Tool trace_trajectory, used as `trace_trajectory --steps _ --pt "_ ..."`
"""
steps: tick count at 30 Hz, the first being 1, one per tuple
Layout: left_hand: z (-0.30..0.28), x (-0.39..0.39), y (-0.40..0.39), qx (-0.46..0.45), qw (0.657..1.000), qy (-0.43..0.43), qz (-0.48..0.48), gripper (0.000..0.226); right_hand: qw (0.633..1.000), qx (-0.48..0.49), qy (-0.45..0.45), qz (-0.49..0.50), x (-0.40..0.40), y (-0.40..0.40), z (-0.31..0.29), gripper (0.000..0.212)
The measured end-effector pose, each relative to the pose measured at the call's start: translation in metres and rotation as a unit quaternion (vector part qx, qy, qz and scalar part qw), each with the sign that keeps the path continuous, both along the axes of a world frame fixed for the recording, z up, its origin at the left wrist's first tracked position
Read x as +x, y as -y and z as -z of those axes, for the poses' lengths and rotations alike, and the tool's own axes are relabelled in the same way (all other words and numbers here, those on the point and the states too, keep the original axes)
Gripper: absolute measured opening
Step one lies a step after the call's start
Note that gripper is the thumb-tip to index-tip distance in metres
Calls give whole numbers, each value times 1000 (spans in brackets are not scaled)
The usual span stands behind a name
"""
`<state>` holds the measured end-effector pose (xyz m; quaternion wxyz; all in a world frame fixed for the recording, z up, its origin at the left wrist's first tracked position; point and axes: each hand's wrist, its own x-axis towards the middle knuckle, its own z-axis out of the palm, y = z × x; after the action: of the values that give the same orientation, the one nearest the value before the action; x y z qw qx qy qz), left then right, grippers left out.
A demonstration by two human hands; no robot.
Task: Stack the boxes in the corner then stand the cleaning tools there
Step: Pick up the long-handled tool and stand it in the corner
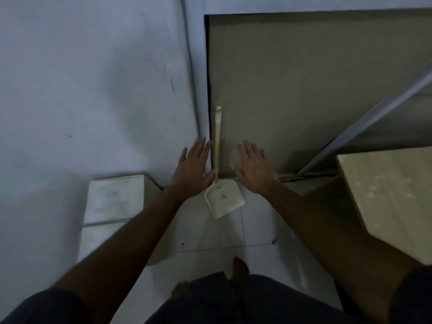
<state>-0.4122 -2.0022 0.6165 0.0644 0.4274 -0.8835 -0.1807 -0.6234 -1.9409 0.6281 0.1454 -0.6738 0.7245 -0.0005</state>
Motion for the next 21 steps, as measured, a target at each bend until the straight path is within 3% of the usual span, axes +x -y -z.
trace_trajectory --steps 11,21 --pt "-35 75 -57 -45 985 5 164 88 983 -37 17 177 95 -124 -32 72" --pt "-50 51 -159 -46 952 3 301 93 948 -68 43 307 108 -270 -42 72"
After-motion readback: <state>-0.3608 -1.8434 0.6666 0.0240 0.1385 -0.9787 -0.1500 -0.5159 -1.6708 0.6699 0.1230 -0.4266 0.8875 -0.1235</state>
